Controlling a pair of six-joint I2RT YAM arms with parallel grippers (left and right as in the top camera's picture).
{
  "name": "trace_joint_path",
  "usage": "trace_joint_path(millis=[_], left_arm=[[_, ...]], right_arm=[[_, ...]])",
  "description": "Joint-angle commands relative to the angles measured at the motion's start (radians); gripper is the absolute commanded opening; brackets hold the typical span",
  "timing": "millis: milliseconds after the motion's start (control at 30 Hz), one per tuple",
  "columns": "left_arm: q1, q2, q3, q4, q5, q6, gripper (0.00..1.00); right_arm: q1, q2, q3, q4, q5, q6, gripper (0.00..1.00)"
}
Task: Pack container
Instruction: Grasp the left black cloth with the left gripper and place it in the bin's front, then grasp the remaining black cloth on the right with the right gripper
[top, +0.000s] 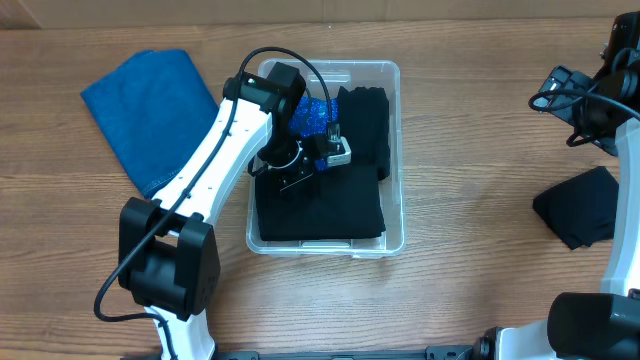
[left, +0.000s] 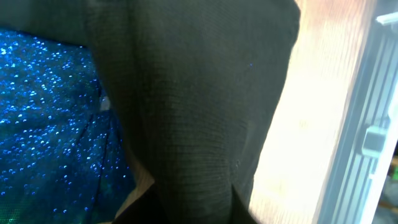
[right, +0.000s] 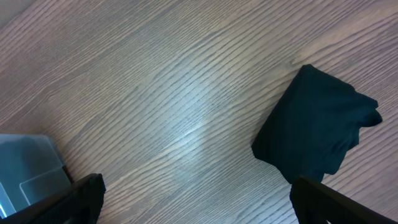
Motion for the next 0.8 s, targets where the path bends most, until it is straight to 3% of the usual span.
trace_joint_path(millis=[0,33,233,300,333,433,633,767], left_arm=[[0.000,0.014,0.028,0.007,0.053,-0.001,1.00],[0.000,0.014,0.029,0.012,0.052,-0.001,1.00],[0.027,0.013,0.257,0.027,-0.043,-0.300,1.00],[0.047,0.007,0.402,0.030,-0.192,-0.432,1.00],[0.069,0.002,0.505,0.030,-0.373,-0.569,1.00],[0.145,0.002,0.652,0.002,-0.596,-0.814,1.00],[0.394,0.003,0.708,-0.045,-0.365,-1.015,1.00],[0.537,0.005,0.702,-0.045,-0.284,-1.062,1.00]], right_arm=[[-0.002,-0.004,0.011,0.006,0.011,-0.006,1.00],[-0.002,-0.004,0.011,0.006,0.011,-0.006,1.00],[-0.002,-0.004,0.011,0.005,0.011,-0.006,1.00],[-0.006,-0.004,0.011,-0.002,0.014,0.011,1.00],[-0.028,-0.006,0.011,-0.014,0.034,0.097,1.00],[-0.149,-0.012,0.011,-0.042,0.003,0.261,1.00],[-0.448,-0.009,-0.089,-0.028,-0.126,0.256,1.00],[-0.597,-0.009,-0.336,0.094,-0.197,0.199,1.00]])
